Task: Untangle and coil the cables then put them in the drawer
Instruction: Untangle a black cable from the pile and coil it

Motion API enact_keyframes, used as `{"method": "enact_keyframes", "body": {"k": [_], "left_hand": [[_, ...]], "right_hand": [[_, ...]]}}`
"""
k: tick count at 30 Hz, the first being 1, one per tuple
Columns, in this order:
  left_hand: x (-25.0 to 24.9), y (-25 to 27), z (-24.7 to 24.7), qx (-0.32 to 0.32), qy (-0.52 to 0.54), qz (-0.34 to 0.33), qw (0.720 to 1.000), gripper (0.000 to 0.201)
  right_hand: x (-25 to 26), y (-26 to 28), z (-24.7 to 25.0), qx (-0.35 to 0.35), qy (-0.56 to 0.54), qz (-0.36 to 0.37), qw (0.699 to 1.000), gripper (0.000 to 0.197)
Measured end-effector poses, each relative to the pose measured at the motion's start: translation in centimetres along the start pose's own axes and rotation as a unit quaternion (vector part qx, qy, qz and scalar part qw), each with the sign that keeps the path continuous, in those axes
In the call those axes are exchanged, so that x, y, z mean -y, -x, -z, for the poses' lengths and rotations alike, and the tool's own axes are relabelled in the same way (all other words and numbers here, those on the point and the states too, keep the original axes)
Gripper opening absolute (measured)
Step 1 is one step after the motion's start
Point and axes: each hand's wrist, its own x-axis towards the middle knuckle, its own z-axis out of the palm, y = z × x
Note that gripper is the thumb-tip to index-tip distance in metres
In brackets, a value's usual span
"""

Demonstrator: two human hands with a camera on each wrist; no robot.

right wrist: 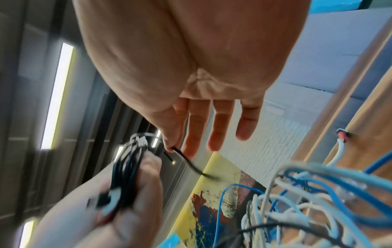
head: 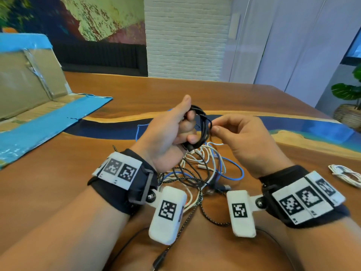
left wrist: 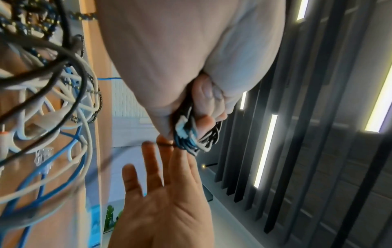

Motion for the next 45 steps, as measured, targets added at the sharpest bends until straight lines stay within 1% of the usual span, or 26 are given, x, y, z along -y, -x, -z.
{"method": "enact_keyframes", "body": {"k": [3, 6, 7, 9, 10, 11, 12, 14, 15, 18, 21, 23, 25, 27, 29, 32, 34, 36, 38, 40, 42, 43, 45], "left_hand": [[0.3, 0.1, -0.5, 0.004, 0.004, -0.008, 1.0, 0.044], [0.3, 0.0, -0.6, -0.002, -0.038, -0.036, 0.999, 0.044], [0.3, 0.0, -0.4, -0.006, -0.059, -0.046, 0.997, 0.043], [0.1, -0.1, -0.2, -0.016, -0.103, -0.063, 0.993, 0.043], [0.1, -0.2, 0.0, -0.019, -0.123, -0.069, 0.99, 0.042], [0.0, -0.2, 0.1, -0.018, -0.141, -0.073, 0.987, 0.041], [0.0, -0.1, 0.1, -0.014, -0.156, -0.076, 0.985, 0.041], [0.1, 0.0, 0.1, 0.0, -0.184, -0.079, 0.98, 0.039], [0.1, 0.0, 0.1, 0.007, -0.199, -0.08, 0.977, 0.039], [0.2, 0.0, 0.1, 0.009, -0.232, -0.09, 0.969, 0.038], [0.3, -0.3, 0.3, -0.018, -0.264, -0.121, 0.957, 0.04], [0.5, -0.4, 0.6, -0.029, -0.296, -0.141, 0.944, 0.044], [0.5, -0.5, 0.6, -0.04, -0.334, -0.156, 0.929, 0.048], [0.5, -0.4, 0.5, -0.049, -0.343, -0.176, 0.921, 0.047], [0.5, -0.3, 0.2, -0.054, -0.354, -0.197, 0.913, 0.045], [0.3, -0.2, 0.3, -0.054, -0.383, -0.203, 0.899, 0.046], [0.1, -0.3, 0.5, -0.052, -0.379, -0.204, 0.901, 0.047], [0.0, -0.4, 0.9, -0.048, -0.366, -0.205, 0.907, 0.048], [0.0, -0.6, 1.0, -0.036, -0.333, -0.194, 0.922, 0.047], [0.1, -0.8, 1.1, -0.02, -0.29, -0.174, 0.941, 0.047], [0.1, -0.9, 1.1, -0.019, -0.259, -0.163, 0.952, 0.043], [0.2, -0.9, 1.1, -0.02, -0.25, -0.162, 0.954, 0.044], [0.5, -1.1, 1.4, -0.023, -0.261, -0.167, 0.95, 0.048]], "right_hand": [[-0.2, 0.4, -1.7, -0.007, -0.007, 0.008, 1.0, 0.009], [-0.2, 0.7, -2.7, -0.013, -0.09, -0.037, 0.995, 0.012], [0.0, 0.8, -2.7, -0.006, -0.143, -0.061, 0.988, 0.015], [0.4, 0.9, -2.7, 0.017, -0.258, -0.107, 0.96, 0.022], [0.5, 1.0, -2.7, 0.029, -0.286, -0.117, 0.951, 0.022], [0.5, 1.0, -2.8, 0.034, -0.279, -0.116, 0.953, 0.021], [0.3, 1.0, -3.1, 0.03, -0.248, -0.109, 0.962, 0.02], [-0.5, 0.9, -3.4, 0.001, -0.172, -0.094, 0.981, 0.015], [-0.7, 0.8, -3.5, -0.013, -0.146, -0.093, 0.985, 0.015], [-0.8, 0.7, -3.6, -0.038, -0.104, -0.085, 0.99, 0.016], [-0.8, 0.6, -3.6, -0.058, -0.063, -0.064, 0.994, 0.017], [-0.8, 0.6, -3.6, -0.058, -0.065, -0.067, 0.994, 0.016], [-0.7, 0.5, -3.6, -0.047, -0.105, -0.086, 0.99, 0.017], [-0.6, 0.4, -3.4, -0.033, -0.141, -0.101, 0.984, 0.018], [-0.5, 0.4, -3.3, -0.027, -0.153, -0.1, 0.983, 0.019], [-0.3, 0.5, -3.4, -0.019, -0.185, -0.098, 0.978, 0.023], [0.1, 0.7, -3.6, 0.006, -0.263, -0.121, 0.957, 0.026], [0.6, 1.0, -3.6, 0.044, -0.354, -0.148, 0.922, 0.025], [0.9, 1.1, -3.2, 0.092, -0.414, -0.16, 0.891, 0.023], [1.1, 1.1, -3.0, 0.128, -0.445, -0.161, 0.872, 0.025], [1.1, 1.2, -3.2, 0.136, -0.453, -0.16, 0.867, 0.027], [1.1, 1.2, -3.3, 0.126, -0.445, -0.155, 0.873, 0.028], [1.0, 1.1, -3.3, 0.086, -0.402, -0.131, 0.902, 0.034]]}}
